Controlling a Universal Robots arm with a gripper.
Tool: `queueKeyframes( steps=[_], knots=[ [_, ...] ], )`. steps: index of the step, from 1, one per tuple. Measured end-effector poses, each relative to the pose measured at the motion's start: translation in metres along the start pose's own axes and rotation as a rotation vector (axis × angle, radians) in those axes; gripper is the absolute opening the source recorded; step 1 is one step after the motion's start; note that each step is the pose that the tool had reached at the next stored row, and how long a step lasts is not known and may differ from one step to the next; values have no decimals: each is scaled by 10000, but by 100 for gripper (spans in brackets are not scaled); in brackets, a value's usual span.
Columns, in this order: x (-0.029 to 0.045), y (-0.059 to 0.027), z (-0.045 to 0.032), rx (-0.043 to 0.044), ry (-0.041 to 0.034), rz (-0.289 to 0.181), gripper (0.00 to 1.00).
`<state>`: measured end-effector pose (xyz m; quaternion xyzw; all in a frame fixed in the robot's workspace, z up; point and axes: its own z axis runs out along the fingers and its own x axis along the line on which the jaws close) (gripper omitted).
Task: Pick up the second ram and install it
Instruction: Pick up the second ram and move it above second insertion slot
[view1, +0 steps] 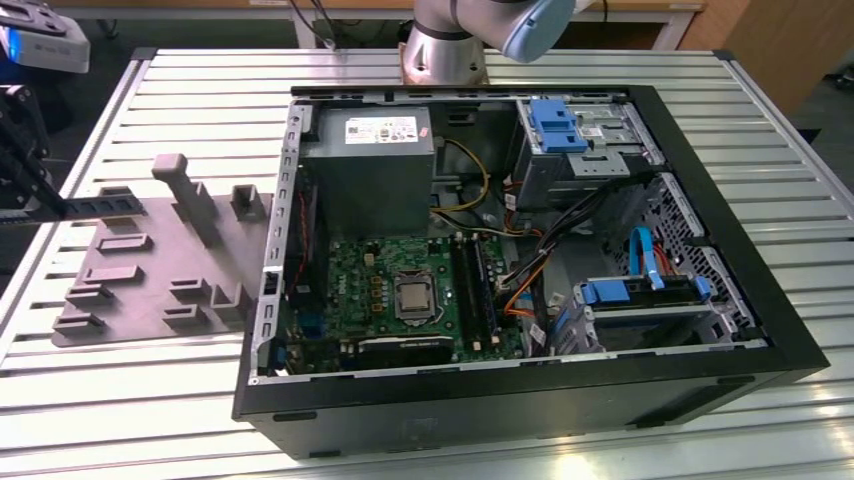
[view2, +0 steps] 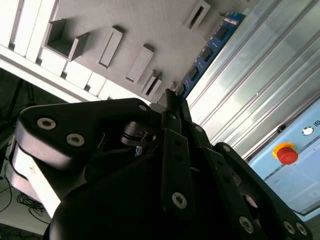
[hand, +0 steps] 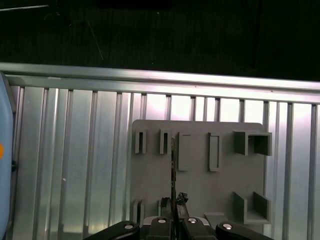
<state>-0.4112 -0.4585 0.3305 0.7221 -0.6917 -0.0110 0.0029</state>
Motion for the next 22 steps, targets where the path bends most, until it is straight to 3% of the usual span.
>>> queueKeyframes(
  steps=[12,22],
  knots=[
    [-3,1,-27,0,0,0,14],
    [-5,2,-94,0,0,0,14]
  ],
)
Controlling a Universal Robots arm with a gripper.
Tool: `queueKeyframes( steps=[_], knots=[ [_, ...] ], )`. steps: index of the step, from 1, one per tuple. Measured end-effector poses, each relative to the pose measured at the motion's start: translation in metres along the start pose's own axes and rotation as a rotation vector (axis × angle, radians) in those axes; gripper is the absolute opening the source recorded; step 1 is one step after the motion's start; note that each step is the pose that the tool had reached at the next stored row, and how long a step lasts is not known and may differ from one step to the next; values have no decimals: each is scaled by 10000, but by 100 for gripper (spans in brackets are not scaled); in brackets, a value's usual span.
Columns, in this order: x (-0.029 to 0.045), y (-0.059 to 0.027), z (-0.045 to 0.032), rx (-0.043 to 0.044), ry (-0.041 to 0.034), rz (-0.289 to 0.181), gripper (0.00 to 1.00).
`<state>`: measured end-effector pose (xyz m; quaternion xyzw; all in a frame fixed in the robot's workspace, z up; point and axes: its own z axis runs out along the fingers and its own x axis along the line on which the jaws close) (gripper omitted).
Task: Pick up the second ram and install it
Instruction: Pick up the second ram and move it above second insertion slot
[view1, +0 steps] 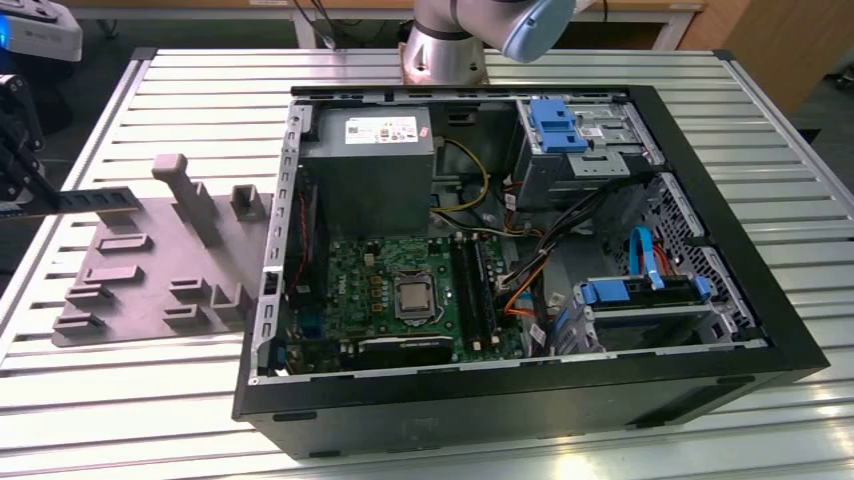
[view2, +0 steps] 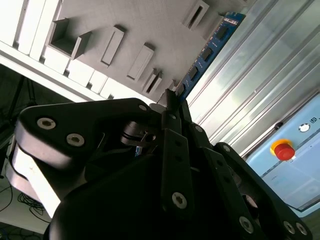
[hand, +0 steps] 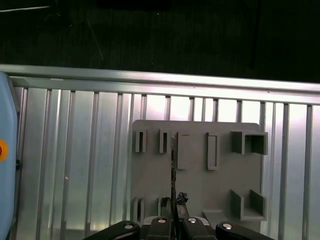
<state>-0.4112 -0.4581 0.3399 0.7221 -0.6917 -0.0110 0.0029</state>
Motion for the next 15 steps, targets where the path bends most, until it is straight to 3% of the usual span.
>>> queueKeyframes(
  steps=[15],
  knots=[
    [-4,0,-34,1,-1,-1,14]
  ],
)
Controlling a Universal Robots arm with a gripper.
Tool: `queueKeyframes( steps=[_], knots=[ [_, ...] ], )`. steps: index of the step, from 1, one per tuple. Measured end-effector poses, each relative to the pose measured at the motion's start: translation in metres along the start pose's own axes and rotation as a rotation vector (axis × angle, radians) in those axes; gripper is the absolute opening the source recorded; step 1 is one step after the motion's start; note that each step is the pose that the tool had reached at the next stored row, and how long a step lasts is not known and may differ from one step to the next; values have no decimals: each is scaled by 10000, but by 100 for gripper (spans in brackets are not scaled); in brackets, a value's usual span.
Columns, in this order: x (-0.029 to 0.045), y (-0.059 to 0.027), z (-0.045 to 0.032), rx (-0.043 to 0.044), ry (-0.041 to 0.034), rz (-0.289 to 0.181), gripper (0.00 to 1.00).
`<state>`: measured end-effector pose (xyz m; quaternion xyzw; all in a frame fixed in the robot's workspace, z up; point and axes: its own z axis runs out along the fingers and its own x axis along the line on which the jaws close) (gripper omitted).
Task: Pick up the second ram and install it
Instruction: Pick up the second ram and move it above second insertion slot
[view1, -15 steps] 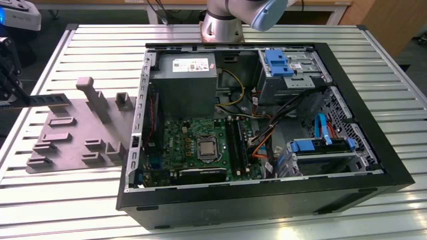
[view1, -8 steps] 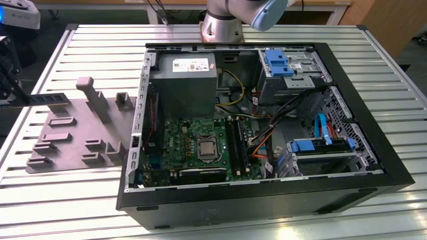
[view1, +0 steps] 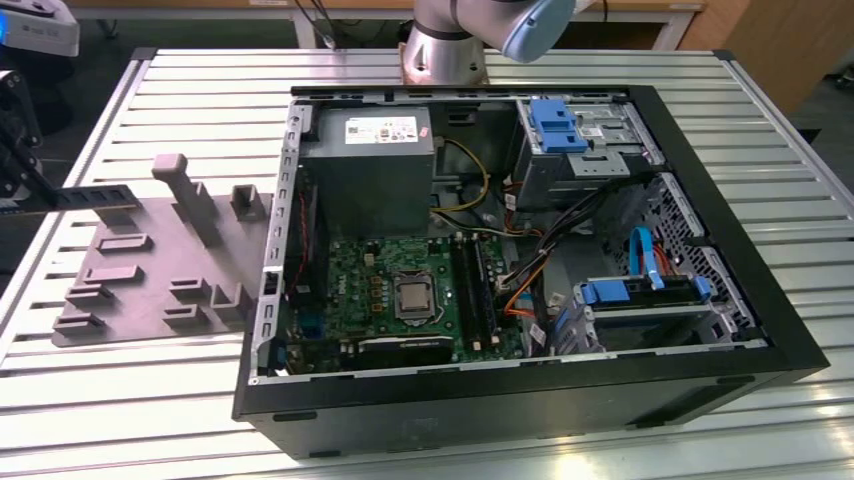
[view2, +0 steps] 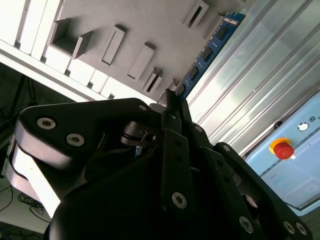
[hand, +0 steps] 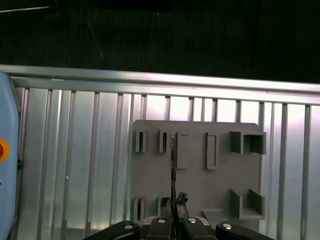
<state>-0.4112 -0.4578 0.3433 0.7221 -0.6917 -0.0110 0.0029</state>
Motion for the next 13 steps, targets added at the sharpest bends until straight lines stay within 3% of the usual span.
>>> queueKeyframes(
  steps=[13],
  knots=[
    [-3,1,-30,0,0,0,14]
  ],
)
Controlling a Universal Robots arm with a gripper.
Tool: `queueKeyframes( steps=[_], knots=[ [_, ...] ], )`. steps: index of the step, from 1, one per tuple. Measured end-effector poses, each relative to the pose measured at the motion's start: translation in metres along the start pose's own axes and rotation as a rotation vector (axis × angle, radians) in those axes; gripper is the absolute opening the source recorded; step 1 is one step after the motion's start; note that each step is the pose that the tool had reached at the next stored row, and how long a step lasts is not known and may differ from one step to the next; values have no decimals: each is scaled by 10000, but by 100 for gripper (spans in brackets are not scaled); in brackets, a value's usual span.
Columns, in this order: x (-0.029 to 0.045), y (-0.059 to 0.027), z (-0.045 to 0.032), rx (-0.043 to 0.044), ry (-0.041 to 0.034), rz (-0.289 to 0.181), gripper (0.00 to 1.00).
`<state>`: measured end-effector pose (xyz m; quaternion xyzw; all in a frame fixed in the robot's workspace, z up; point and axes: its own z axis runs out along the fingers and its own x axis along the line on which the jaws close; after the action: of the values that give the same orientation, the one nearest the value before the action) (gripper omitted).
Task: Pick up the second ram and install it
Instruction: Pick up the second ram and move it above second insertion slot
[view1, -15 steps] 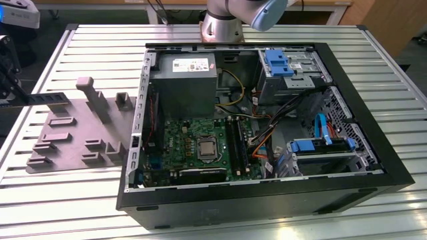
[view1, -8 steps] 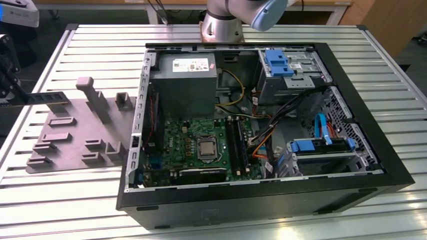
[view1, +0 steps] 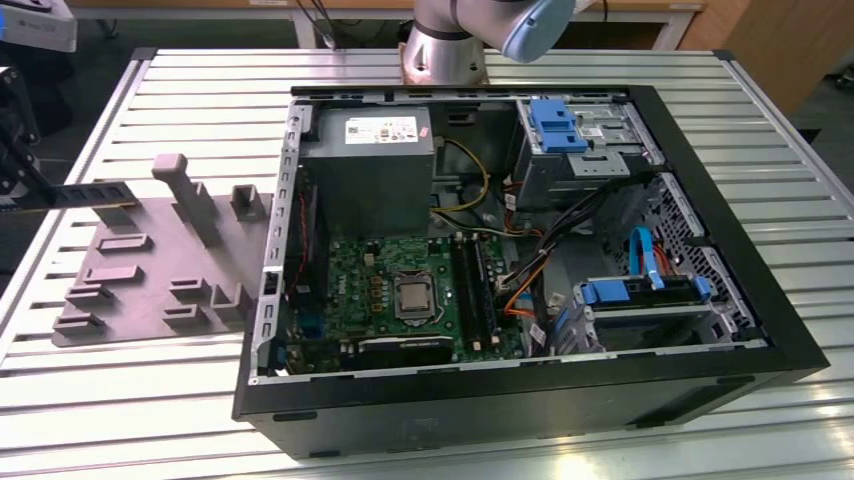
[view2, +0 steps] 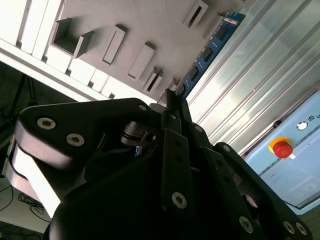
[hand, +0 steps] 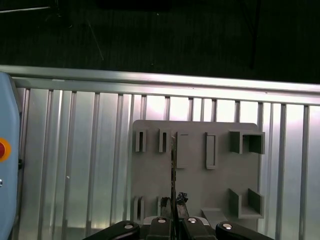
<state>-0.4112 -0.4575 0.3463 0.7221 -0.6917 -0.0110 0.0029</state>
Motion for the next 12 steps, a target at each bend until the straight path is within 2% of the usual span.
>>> queueKeyframes(
  steps=[12],
  knots=[
    [-3,0,-32,0,1,0,14]
  ],
)
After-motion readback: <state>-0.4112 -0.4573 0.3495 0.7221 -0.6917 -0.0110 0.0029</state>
